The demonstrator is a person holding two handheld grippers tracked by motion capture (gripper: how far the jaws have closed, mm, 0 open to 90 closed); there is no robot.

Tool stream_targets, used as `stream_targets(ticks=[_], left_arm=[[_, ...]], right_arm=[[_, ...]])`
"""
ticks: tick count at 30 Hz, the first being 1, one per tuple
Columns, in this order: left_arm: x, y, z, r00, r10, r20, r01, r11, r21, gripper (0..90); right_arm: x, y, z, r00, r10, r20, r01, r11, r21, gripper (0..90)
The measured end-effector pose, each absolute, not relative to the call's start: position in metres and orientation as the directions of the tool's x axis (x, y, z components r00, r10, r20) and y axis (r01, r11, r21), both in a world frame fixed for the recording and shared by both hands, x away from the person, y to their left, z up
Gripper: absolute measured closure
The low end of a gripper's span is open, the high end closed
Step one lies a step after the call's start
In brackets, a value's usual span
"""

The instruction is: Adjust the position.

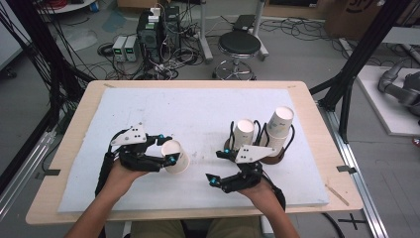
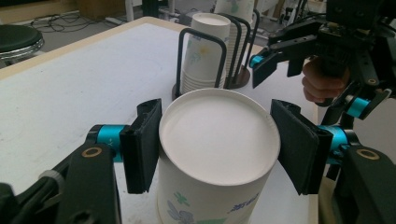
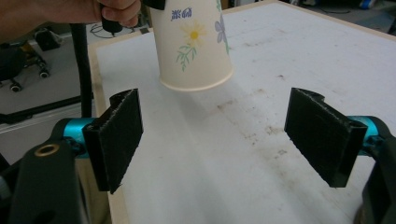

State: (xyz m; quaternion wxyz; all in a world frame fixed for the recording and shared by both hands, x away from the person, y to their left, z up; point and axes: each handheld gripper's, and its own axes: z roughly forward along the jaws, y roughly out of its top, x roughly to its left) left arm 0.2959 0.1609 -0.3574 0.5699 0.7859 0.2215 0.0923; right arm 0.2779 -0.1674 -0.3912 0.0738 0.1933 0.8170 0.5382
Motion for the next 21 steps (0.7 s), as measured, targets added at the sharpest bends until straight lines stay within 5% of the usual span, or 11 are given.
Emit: stream_targets(ticks=[21], left_arm=[[0.287, 0.135, -0.353, 0.930, 0.354, -0.097, 0.209, -0.293, 0.933, 36.6]], right_arm=[[0.288, -0.132, -0.401, -0.950, 0.299, 0.085, 0.200, 0.377, 0.904, 19.9]])
